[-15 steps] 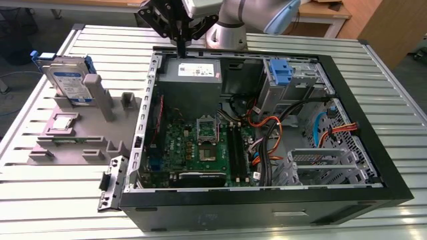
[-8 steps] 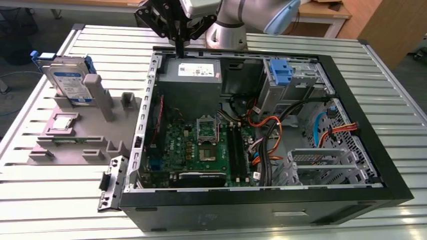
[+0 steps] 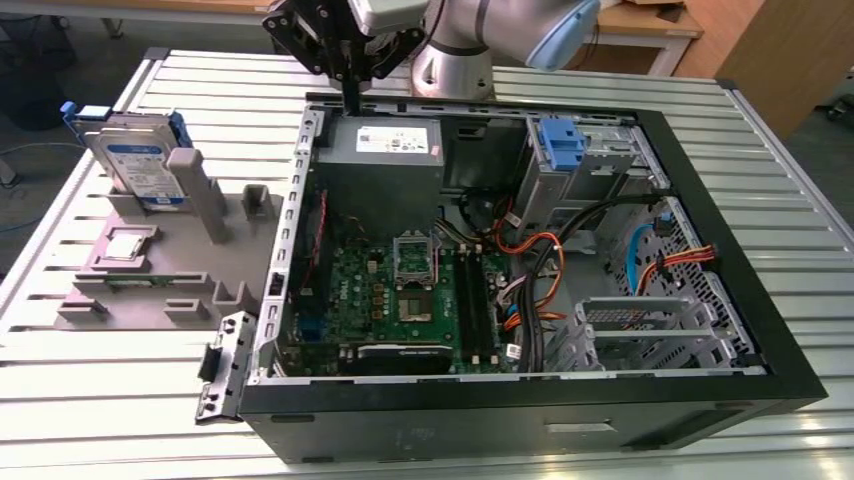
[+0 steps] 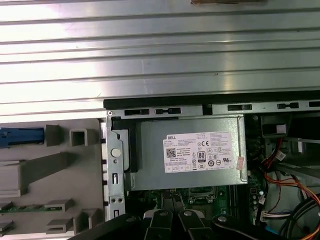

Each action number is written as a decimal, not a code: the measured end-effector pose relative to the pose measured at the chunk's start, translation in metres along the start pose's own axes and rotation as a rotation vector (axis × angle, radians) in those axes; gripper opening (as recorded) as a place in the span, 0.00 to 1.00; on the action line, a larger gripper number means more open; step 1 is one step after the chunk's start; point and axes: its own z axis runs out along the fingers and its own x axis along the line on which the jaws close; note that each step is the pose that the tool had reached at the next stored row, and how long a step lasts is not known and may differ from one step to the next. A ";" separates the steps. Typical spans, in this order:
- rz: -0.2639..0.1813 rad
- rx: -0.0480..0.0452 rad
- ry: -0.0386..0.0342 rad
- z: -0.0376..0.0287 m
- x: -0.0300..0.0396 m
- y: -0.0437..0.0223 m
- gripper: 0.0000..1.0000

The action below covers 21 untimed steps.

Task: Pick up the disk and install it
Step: 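Reach for the disk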

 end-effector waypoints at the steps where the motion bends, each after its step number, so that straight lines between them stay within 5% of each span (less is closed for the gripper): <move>1: 0.000 0.0000 0.0000 0.0001 0.0008 0.0001 0.10; 21: 0.000 0.0000 0.0001 0.0008 0.0157 0.0004 0.10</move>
